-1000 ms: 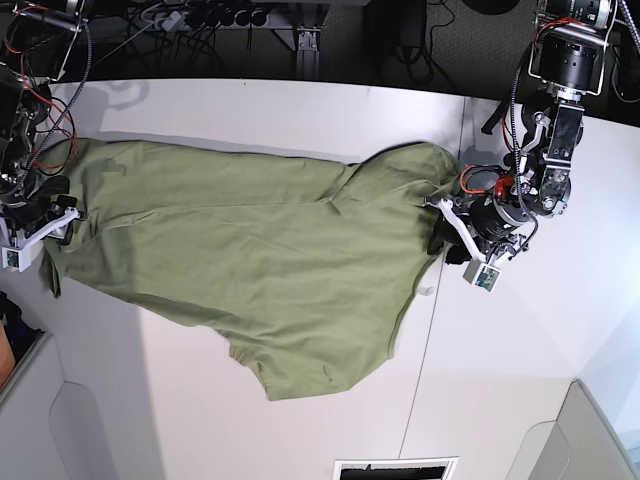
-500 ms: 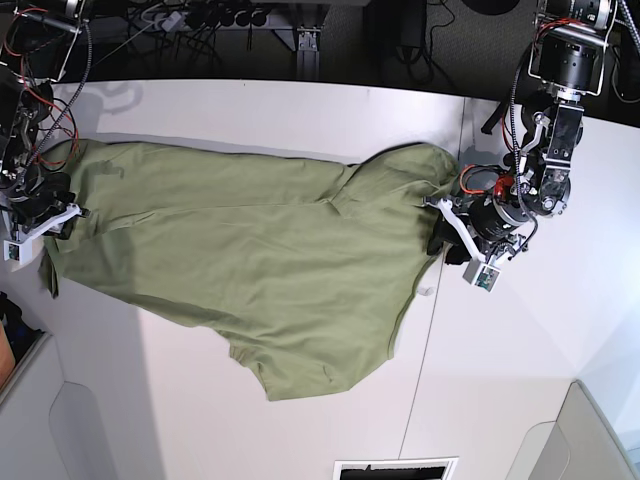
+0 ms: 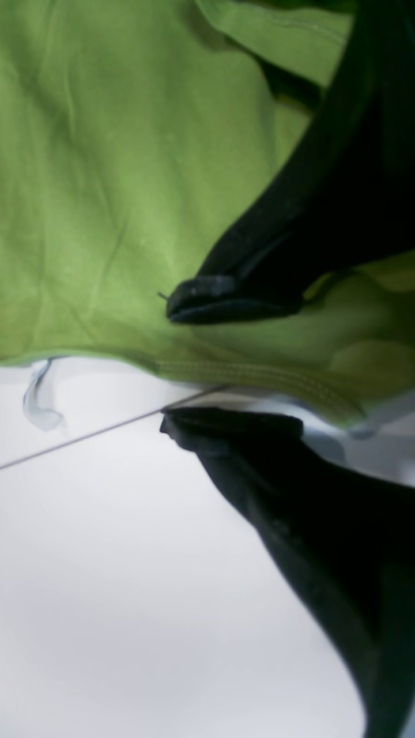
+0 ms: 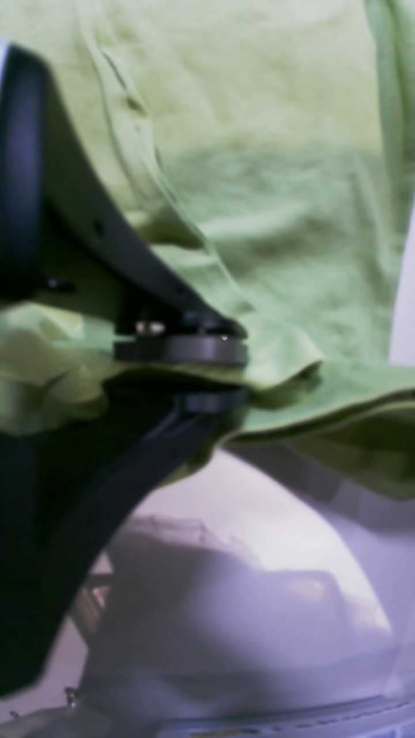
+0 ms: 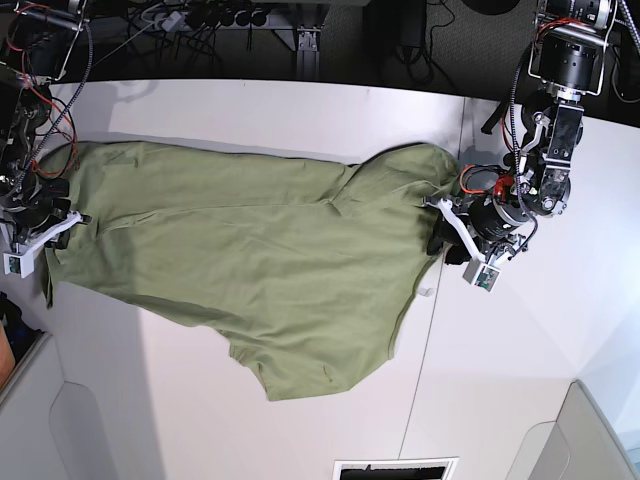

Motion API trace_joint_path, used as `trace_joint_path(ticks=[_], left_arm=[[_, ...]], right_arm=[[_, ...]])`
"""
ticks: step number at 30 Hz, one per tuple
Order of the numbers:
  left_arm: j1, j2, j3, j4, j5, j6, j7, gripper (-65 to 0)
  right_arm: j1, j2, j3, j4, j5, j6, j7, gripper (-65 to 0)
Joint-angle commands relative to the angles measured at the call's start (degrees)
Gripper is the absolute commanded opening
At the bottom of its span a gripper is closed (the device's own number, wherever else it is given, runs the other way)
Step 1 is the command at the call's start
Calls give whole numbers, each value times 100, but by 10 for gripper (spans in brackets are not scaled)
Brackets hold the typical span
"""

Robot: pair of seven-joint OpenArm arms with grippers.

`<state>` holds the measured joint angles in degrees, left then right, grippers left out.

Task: Layout the t-shirt on the table in an organized manner, then fold the t-shirt properly
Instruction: 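Hold the shirt with both grippers and adjust the right gripper's grip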

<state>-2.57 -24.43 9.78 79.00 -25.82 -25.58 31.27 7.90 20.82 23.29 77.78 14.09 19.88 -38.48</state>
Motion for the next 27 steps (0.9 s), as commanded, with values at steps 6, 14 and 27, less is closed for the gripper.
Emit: trace_joint_path(ticks=[6,14,27], left_arm=[[-13,-35,11,17,35,-81,203,-378],[-13,-35,11,17,35,-81,203,-378],[-15,-35,11,17,35,-81,201,-378]], right_arm=[[76,103,22,118,50,4,70,-597],[76,90,22,105,136,4,72,-540],[79,63,22,101,496,243,-149,-565]])
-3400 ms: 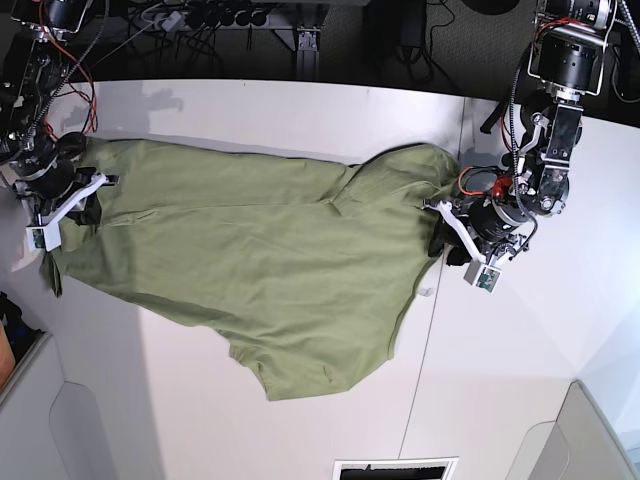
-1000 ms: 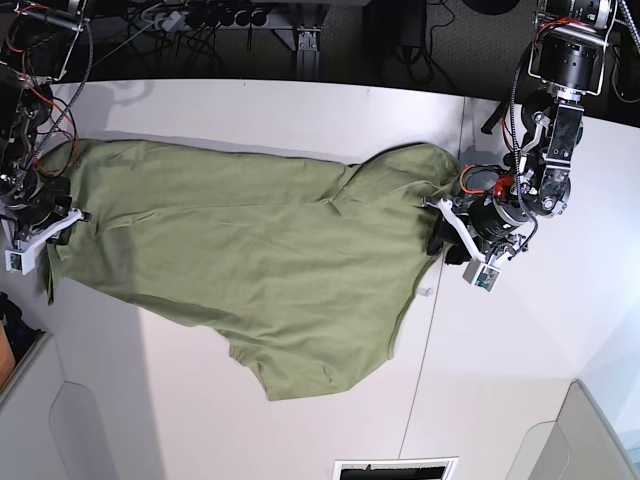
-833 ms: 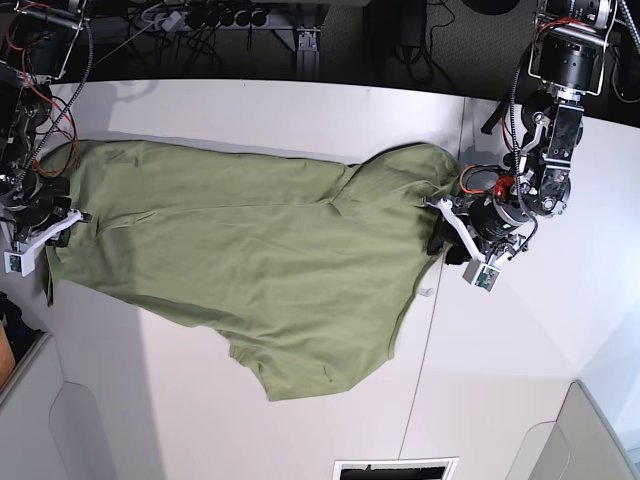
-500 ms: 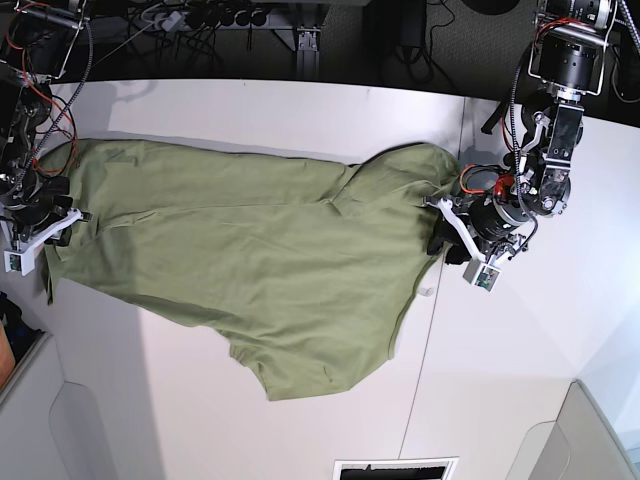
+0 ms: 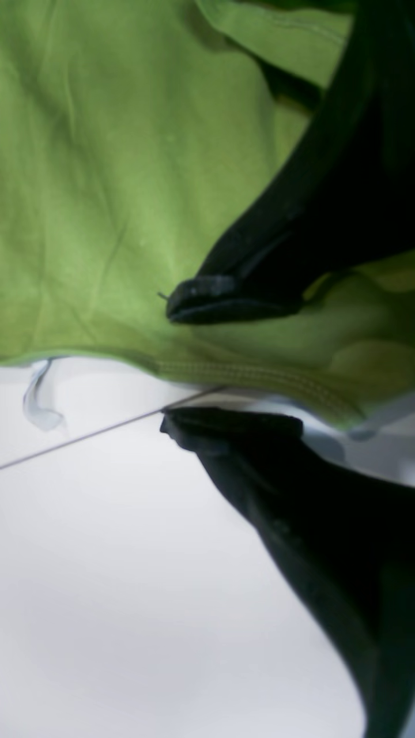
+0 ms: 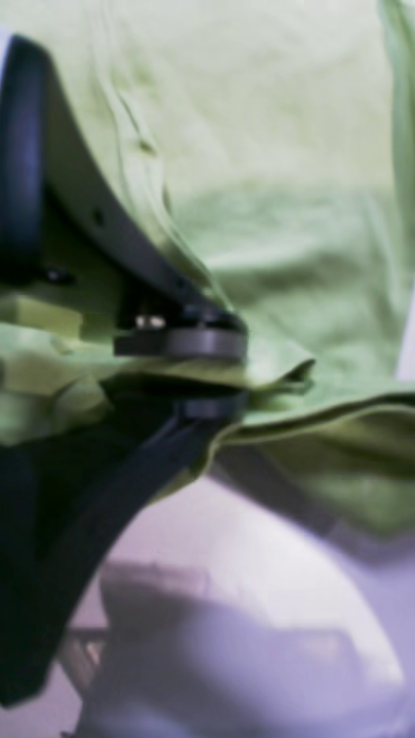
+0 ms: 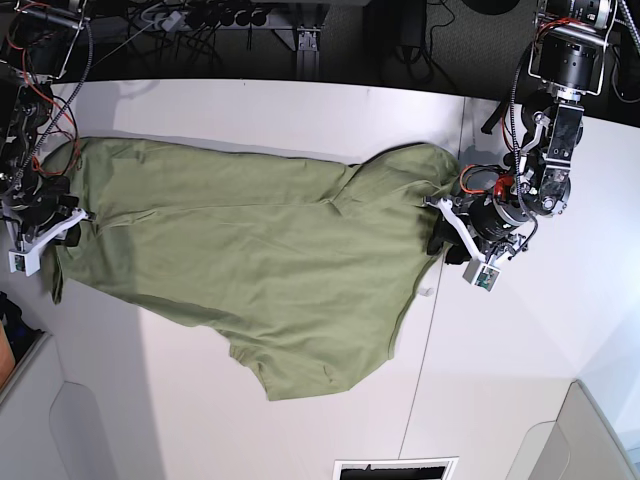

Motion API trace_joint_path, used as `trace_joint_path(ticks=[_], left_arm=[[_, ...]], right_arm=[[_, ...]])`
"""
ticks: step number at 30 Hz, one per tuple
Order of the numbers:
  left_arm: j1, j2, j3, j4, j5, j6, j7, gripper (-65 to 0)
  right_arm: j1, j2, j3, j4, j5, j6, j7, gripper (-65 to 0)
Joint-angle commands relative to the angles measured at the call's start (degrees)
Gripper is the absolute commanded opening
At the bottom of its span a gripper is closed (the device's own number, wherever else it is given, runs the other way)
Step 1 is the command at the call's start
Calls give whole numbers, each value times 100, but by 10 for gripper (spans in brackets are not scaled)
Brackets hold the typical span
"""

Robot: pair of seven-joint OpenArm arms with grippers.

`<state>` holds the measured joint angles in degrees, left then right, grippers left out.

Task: Layout the t-shirt on the table in an organized manner, then fold the t-shirt properly
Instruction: 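Hold the shirt with both grippers and adjust the right gripper's grip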

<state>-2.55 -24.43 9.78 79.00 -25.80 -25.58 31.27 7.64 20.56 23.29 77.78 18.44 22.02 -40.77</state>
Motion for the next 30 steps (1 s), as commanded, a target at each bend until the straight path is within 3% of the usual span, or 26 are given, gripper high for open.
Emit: trace_joint_path(ticks=[1,7,13,23,30], left_arm=[[-17,-35,11,17,31,-81,201,-378],[-15,-35,11,17,31,-81,201,-378],[-15,-35,11,17,33,-83,201,-378],[-15,-35,11,17,33,-81,201,-378],[-17,-35,11,15,35,-83,199,-378]], right_arm=[[103,70,22,101,61,31,81,-565],[105,-44,22,101,66,39,31,-558],[105,-138,22,103,109,225,-28,-440],[-37,-153,22,179,501,380,-358,-440],[-533,-151,22,852,490,378,-535,-440]])
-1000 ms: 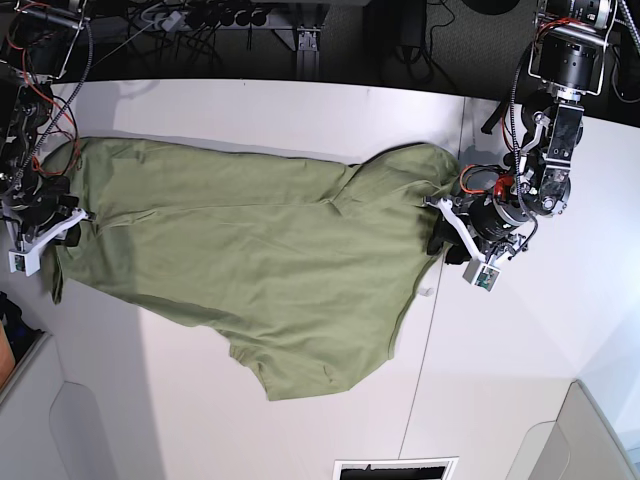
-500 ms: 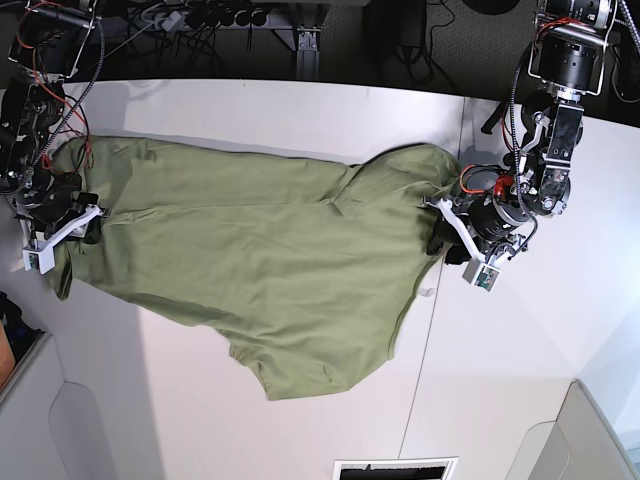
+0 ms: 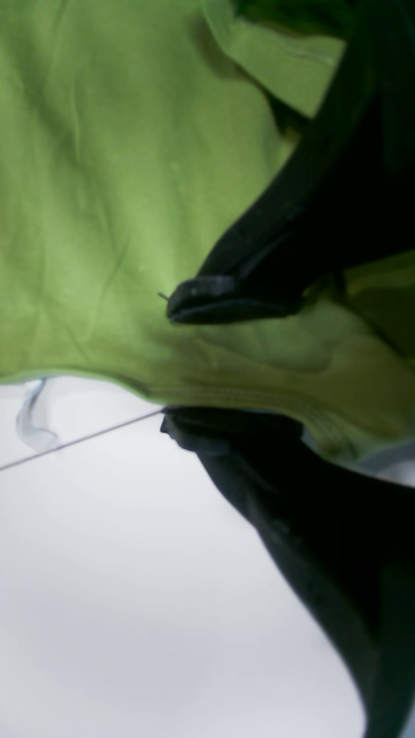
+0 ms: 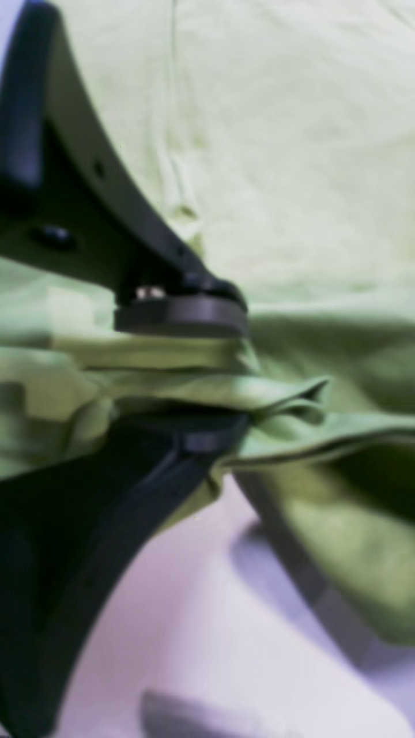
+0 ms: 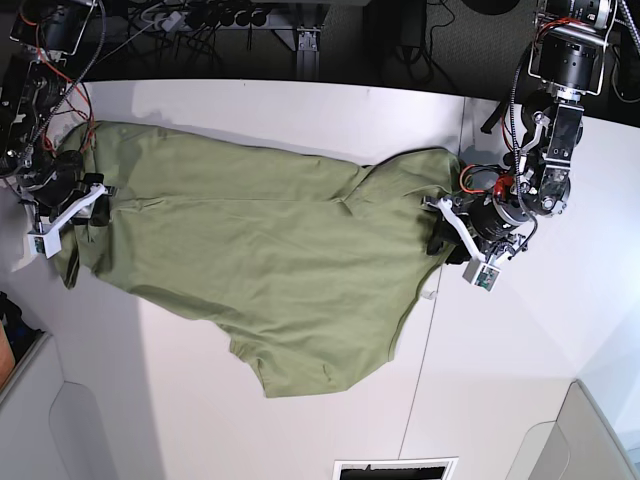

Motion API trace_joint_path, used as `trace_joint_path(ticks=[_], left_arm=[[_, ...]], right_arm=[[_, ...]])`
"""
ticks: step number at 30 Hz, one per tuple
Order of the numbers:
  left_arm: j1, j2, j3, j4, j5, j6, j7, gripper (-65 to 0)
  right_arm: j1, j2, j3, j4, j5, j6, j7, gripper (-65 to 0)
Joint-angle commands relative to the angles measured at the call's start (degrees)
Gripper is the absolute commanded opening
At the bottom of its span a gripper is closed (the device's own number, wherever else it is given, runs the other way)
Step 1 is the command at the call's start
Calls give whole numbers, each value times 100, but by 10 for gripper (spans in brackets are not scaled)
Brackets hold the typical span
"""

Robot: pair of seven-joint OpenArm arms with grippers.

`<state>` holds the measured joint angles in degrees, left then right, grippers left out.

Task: Layout the t-shirt on the table in an organized manner, then fold the t-shirt properly
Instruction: 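Hold the shirt with both grippers and adjust the right gripper's grip, then drag the held shirt edge with the left gripper toward the right gripper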

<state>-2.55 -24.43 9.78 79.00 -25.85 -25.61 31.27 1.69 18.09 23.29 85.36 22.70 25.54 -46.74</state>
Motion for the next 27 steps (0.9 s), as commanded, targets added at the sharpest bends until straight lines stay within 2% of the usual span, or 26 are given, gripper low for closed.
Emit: trace_joint_path(ticks=[1,14,18,24,27], left_arm=[[-17,-35,11,15,39,-81,199,-378],[-61,-37,11,37,125,-76,208,-378],[-118,-37,11,584,127,-68,245,-378],[-129,-31,66,1423,37,50,256,-378],[-153,66,348,1429,-26,46,127,-378]], right_arm=[[-15,96,22,164,66,26,37,-440],[-632,96,22,588,87,28,15,-440],[-632,96,22,669,87,42,-83,-442],[-634,96,22,669,90,42,-181,-552],[-636,96,22,669,87,42,-223,-557]])
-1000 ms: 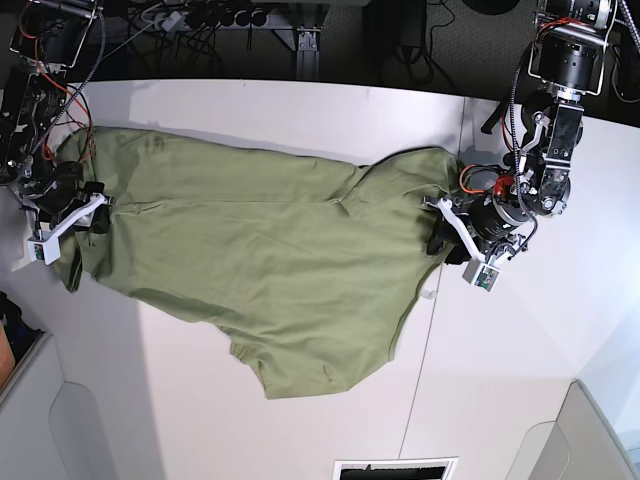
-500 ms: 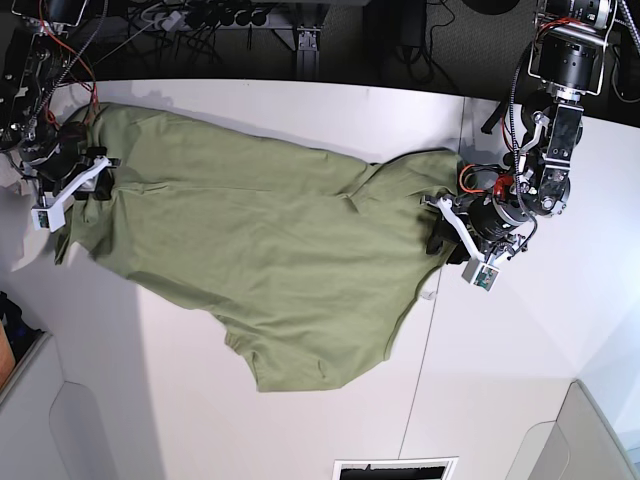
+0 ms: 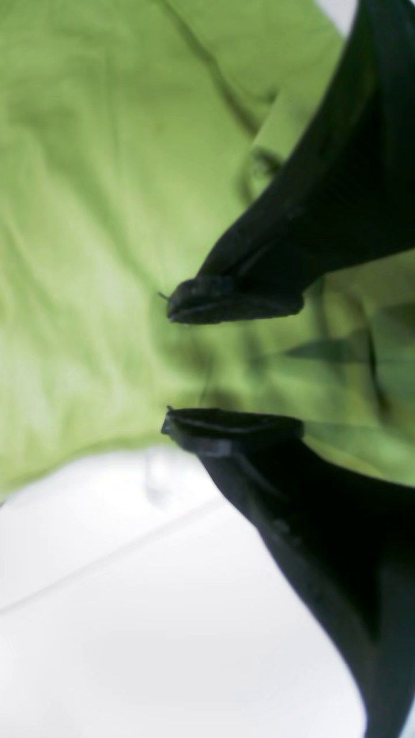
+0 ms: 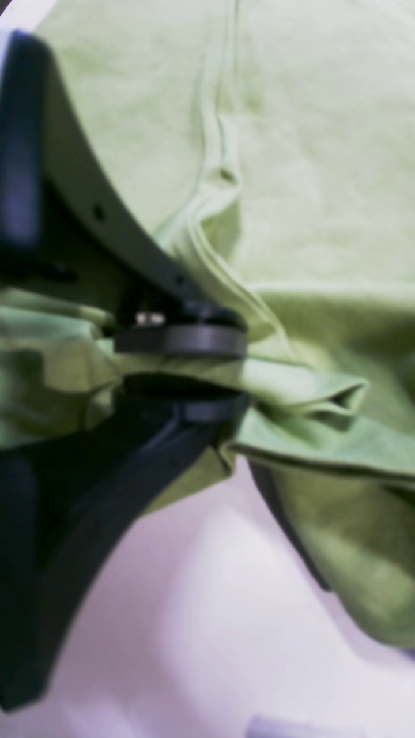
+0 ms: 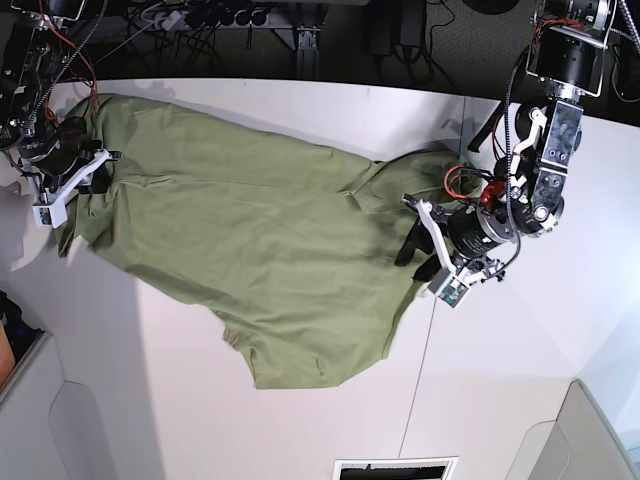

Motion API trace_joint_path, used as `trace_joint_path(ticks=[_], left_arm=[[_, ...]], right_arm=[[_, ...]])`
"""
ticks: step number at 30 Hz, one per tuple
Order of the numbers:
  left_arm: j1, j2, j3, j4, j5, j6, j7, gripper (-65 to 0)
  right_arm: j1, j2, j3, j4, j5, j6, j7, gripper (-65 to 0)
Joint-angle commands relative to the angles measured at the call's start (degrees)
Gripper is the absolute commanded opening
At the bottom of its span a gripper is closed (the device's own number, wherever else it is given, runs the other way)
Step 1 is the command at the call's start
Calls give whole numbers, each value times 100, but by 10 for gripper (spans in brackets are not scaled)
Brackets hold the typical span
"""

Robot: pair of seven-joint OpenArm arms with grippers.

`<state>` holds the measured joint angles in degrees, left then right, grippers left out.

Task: Layout the t-shirt on the table in an organized manner, then fold the t-shirt properly
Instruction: 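Drag the held shirt edge with the left gripper toward the right gripper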

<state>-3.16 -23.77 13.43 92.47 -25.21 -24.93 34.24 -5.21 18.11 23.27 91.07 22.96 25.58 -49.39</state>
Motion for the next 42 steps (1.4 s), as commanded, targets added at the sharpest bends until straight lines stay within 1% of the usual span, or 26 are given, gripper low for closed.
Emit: trace_joint_path(ticks=[1,4,6,7,10,12,15,16,18,19,21,23,24,28,31,35,42], left_arm=[[-127,92,116,76,-20,-22,-216,-378],[-328,498,619,-44,367,-15,-291,-378],[-531,772,992,-323,581,-13,-428,-379],[-654,907,1167,-540,673,11,-496,-379],[-1047,1338,1580,-1327,931,229,-654,-379],[-1307,1593,1766,-1873,1071,286,-748,-379],[-1692,1956,1895,-2721,1235,286,-844,-379],[-1797,2059,1891,-2994,1316,286,-887,-379],[-1980,2181,1891,-3491,1386,289,-892,-379],[-2052,2201,1891,-3707,1394,315,-892,-379],[-2186,2199,1891,-4096,1397,439,-920,-379],[-2345,2194,1888,-4446,1499,577,-953,-379],[-2420,2197,1891,-4607,1561,623,-973,-379],[-2649,2162,1886,-5001,1683,675,-977,-379],[-2715,2094,1880,-5112,1729,697,-975,-379],[-2750,2011,1880,-5119,1738,918,-977,-379],[-2885,1985,1880,-5119,1751,929,-758,-379]], right_arm=[[57,94,24,98,61,37,48,-557],[59,92,24,98,66,37,92,-557],[57,92,24,98,63,37,59,-557],[57,92,24,98,63,37,15,-557],[22,96,24,98,61,39,-35,-557],[-28,96,24,98,66,85,-13,-557],[-70,96,24,101,63,170,-11,-559],[-90,96,24,103,61,168,-15,-576],[-170,103,24,111,59,168,-17,-637],[-229,118,24,111,61,170,-15,-650],[-339,149,24,120,68,240,-15,-650],[-428,197,26,138,133,341,-15,-650],[-483,229,31,153,184,341,-13,-650],[-763,402,31,463,461,385,-15,-650],[-1099,409,46,981,472,470,-17,-650],[-1552,411,46,1635,492,468,-20,-650],[-2251,409,48,2319,557,577,-15,-650]])
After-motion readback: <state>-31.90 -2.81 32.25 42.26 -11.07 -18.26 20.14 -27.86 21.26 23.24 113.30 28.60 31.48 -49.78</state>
